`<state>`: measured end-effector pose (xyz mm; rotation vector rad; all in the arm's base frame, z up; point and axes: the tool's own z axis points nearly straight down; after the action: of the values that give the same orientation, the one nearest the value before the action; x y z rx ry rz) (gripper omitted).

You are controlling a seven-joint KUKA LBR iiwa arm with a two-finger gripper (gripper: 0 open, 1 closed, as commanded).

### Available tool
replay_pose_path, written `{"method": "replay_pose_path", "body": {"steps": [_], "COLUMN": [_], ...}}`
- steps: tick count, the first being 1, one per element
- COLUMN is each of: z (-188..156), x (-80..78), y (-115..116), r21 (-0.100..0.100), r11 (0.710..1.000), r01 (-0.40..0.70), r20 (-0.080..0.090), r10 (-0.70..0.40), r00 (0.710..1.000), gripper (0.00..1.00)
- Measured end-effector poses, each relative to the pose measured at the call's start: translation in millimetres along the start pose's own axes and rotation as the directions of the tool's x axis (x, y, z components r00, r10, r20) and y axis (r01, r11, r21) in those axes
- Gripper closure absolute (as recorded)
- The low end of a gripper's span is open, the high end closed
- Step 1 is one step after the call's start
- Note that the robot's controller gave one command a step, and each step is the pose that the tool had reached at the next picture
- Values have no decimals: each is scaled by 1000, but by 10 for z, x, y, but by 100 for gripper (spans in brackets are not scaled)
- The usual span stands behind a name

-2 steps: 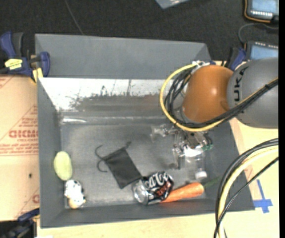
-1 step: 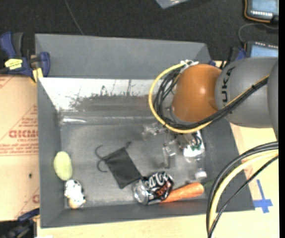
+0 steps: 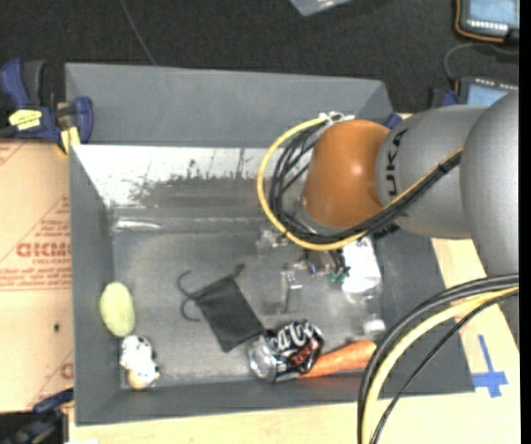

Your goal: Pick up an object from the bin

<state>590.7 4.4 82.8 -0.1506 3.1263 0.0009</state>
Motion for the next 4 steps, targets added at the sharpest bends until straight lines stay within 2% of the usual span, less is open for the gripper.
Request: {"method": "replay_pose_path", "body": {"steps": [1,2,3,4], "z": [40,68,61,61], "x": [103,-22,31,31], "y": [94,290,722,720], "r21": [3,3,3,3], "r11": [1000,980,995,995], "r01": [20,199,-98,-98], "r20": [0,3,2,2], "r10": [-20,-199,98,98], "r00": [1000,980,995,995], "gripper": [0,0,100,0]}}
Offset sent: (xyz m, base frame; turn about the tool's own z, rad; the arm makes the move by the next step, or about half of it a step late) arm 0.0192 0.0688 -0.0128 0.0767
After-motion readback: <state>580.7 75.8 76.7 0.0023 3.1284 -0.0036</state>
